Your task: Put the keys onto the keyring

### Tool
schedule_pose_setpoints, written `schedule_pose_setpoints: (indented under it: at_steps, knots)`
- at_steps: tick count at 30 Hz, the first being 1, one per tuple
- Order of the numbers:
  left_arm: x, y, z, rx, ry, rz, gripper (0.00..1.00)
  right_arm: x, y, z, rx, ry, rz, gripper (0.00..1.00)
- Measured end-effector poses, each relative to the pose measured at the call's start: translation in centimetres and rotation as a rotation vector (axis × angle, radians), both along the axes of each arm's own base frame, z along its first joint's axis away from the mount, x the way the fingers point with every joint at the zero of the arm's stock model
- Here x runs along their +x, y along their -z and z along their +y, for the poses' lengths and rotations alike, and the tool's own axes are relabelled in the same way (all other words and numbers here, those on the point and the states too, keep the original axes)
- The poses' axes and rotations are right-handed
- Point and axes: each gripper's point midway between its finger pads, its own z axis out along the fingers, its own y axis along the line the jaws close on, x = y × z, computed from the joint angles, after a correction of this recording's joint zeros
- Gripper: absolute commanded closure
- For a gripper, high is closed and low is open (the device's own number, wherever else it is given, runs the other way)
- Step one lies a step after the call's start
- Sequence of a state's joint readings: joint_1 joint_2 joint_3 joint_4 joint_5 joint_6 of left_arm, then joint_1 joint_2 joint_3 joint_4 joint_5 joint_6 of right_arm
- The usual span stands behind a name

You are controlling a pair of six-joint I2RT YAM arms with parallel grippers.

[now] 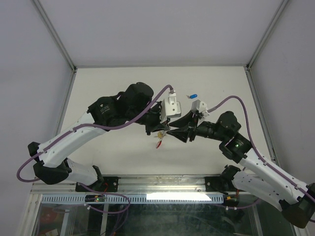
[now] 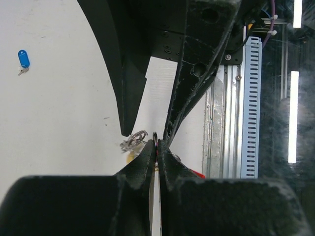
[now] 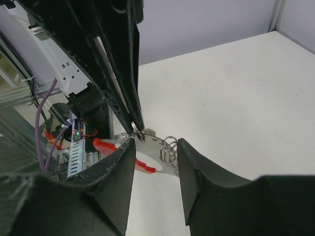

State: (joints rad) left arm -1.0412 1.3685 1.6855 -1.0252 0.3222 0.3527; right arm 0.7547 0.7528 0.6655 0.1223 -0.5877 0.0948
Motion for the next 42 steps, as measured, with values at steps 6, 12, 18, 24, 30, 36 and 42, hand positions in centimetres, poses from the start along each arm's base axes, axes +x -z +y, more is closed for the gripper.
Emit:
schedule_pose_setpoints:
  at_steps: [6, 12, 18, 24, 30, 36, 42]
  knots:
    - [-0.1, 0.5, -0.2, 0.015, 0.008, 0.015, 1.0, -2.6, -0.3, 0.4, -0.018, -0.16, -0.085, 0.83]
    - [-1.2, 0.9, -0.1, 0.03, 0.043, 0.043, 1.0, -3.9, 0.1, 0.4, -0.035, -0.244, -0.124, 0.87]
    - [-1.6, 0.9, -0.1, 0.029, 0.06, 0.057, 1.0, -4.3, 0.0, 0.4, -0.039, -0.262, -0.132, 0.91]
    - [-2.0, 1.1, 0.0, 0.036, 0.069, 0.065, 1.0, -4.4, 0.1, 0.5, -0.042, -0.27, -0.126, 0.87]
    - [-2.0, 1.1, 0.0, 0.036, 0.069, 0.065, 1.0, -4.4, 0.0, 0.5, -0.038, -0.267, -0.131, 0.87]
    - [-2.0, 1.1, 0.0, 0.036, 0.069, 0.065, 1.0, -4.4, -0.2, 0.5, -0.035, -0.266, -0.136, 0.87]
    - [-2.0, 1.1, 0.0, 0.036, 0.069, 0.066, 0.93, -4.4, -0.2, 0.6, -0.033, -0.266, -0.137, 0.87]
